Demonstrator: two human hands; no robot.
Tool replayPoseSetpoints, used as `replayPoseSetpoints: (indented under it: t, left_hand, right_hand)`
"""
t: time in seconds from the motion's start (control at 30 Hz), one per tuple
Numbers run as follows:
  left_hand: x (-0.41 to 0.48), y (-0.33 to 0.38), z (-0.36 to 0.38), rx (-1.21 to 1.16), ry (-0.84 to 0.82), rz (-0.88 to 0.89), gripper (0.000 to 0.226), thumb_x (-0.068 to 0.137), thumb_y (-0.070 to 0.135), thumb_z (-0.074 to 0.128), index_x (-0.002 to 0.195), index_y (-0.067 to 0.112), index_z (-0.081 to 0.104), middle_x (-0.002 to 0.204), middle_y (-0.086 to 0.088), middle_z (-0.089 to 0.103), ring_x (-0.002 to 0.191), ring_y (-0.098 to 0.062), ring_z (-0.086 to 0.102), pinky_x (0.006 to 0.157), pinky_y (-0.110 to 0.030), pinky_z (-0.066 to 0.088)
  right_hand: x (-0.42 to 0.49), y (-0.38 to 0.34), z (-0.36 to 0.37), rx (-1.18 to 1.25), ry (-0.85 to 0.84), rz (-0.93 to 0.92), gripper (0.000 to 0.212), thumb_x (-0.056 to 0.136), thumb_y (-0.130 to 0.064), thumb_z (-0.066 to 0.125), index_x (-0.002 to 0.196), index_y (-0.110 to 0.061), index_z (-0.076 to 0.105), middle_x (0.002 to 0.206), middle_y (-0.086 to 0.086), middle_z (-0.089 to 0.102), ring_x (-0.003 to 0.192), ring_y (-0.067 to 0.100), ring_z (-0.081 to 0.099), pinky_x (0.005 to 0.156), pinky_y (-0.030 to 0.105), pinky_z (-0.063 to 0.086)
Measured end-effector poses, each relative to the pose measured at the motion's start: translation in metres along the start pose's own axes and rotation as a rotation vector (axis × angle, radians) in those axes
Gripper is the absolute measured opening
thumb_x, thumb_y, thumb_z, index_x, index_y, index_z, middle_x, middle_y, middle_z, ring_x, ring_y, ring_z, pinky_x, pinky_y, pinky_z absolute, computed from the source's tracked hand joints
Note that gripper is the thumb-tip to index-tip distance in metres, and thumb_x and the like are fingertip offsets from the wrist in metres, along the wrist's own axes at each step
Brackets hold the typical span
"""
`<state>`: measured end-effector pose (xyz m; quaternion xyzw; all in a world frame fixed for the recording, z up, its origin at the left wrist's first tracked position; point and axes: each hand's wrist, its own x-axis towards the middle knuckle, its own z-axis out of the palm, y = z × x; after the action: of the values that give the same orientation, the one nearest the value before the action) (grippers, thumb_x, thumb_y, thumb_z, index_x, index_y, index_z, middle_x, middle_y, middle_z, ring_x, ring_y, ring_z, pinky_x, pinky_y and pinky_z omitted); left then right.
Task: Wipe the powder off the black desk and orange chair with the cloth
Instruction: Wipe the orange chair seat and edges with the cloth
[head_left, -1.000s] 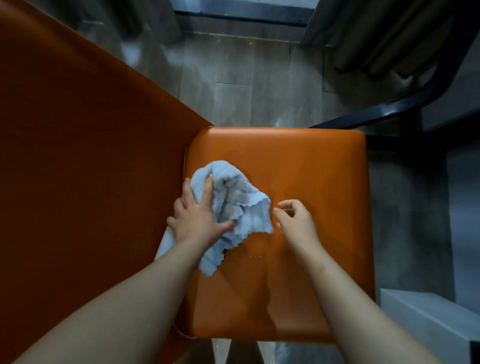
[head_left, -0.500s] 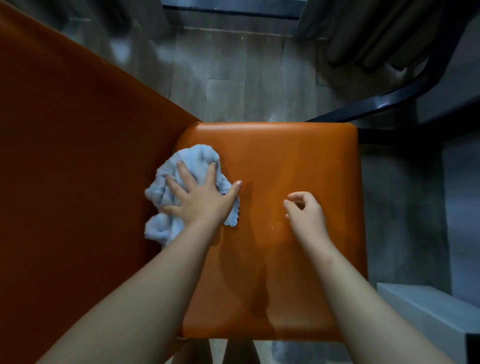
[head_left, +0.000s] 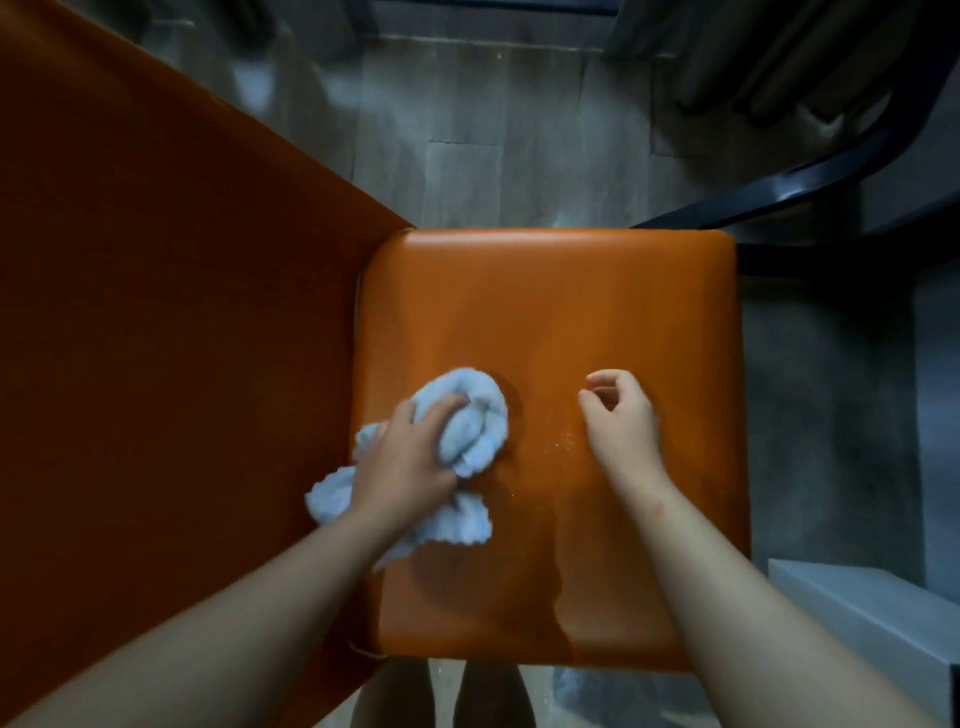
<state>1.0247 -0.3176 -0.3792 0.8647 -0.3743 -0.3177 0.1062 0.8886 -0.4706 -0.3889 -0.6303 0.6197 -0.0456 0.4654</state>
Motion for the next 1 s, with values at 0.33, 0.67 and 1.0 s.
replayPoseSetpoints:
  t: [0.33,0.67,1.0]
  left_hand:
    - [0.052,0.01,0.008,0.259,0.074,0.029,0.067,0.078,0.027,0.064,0.136,0.044,0.034,0.135,-0.008,0.03,0.123,-0.036,0.032,0.09,-0.042,0.041]
    - [0.156,0.035,-0.057,0.122,0.23,-0.092,0.069,0.08,0.026,0.061,0.135,0.051,0.028,0.135,-0.009,0.031,0.12,-0.036,0.034,0.087,-0.041,0.037]
    - [0.042,0.032,-0.005,0.186,-0.161,0.284,0.069,0.075,0.031,0.065,0.135,0.048,0.036,0.123,-0.005,0.037,0.114,-0.031,0.042,0.086,-0.035,0.042]
  right_hand:
    - [0.046,-0.006,-0.027,-0.694,0.082,-0.137,0.051,0.096,-0.034,0.043,0.144,-0.033,0.029,0.157,0.002,0.017,0.143,0.027,0.012,0.113,0.05,0.013]
    - [0.048,0.014,-0.029,-0.75,-0.029,-0.168,0.057,0.095,-0.051,0.036,0.148,-0.036,0.018,0.159,-0.001,0.004,0.146,0.024,-0.002,0.116,0.047,0.005]
    - [0.046,0.007,-0.039,-0.713,-0.071,-0.153,0.051,0.1,-0.022,0.031,0.147,-0.039,0.02,0.159,-0.005,0.006,0.146,0.022,-0.001,0.116,0.045,0.007]
